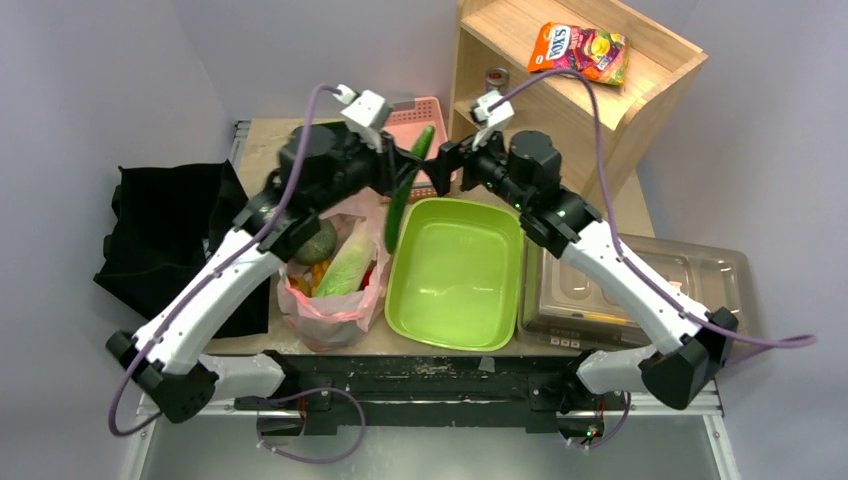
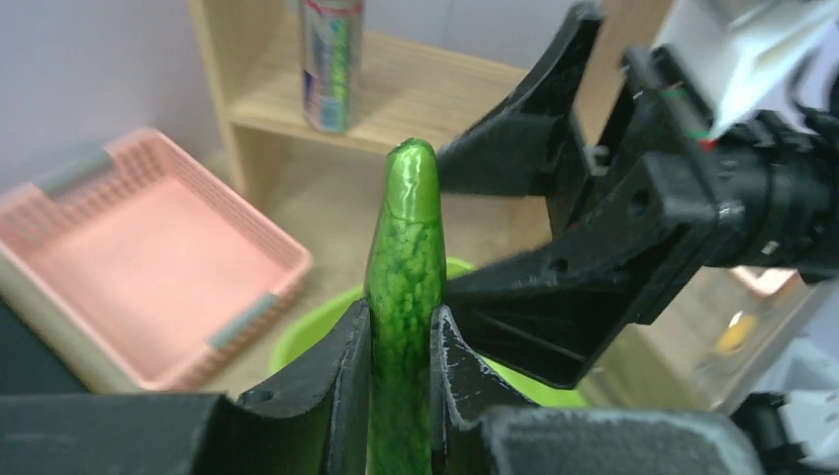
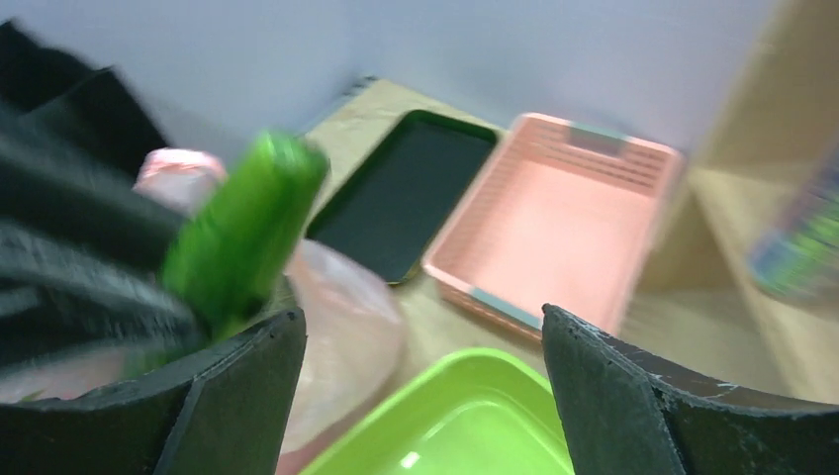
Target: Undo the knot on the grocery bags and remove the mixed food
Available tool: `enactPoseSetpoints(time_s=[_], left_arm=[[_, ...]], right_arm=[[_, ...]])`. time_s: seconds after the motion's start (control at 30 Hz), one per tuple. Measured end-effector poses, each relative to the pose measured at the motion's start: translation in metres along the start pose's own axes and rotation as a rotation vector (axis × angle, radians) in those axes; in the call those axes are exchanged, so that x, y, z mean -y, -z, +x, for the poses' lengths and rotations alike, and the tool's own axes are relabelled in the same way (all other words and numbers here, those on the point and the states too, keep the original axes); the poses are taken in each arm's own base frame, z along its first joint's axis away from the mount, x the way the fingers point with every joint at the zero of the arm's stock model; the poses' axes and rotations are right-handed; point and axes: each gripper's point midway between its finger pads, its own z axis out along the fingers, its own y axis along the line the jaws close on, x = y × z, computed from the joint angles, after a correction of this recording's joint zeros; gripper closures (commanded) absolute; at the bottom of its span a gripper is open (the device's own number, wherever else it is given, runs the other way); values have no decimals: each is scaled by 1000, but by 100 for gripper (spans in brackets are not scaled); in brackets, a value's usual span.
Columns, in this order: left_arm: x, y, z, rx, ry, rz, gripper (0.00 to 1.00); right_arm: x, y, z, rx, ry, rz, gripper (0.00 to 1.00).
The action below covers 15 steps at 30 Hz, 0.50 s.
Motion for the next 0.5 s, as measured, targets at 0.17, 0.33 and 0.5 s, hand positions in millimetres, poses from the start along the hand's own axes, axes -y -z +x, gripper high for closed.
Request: enactPoseSetpoints(time_s=[0.17, 0.33, 0.5], left_arm=[[29, -49, 48, -121, 208, -111, 100], [26, -82, 140, -286, 274, -219, 82], [15, -98, 209, -417, 267, -301, 46]], right_arm=[[54, 44, -10, 40, 2, 251, 12], [70, 68, -11, 63, 22, 324, 12], [75, 67, 11, 8, 28, 330, 12]])
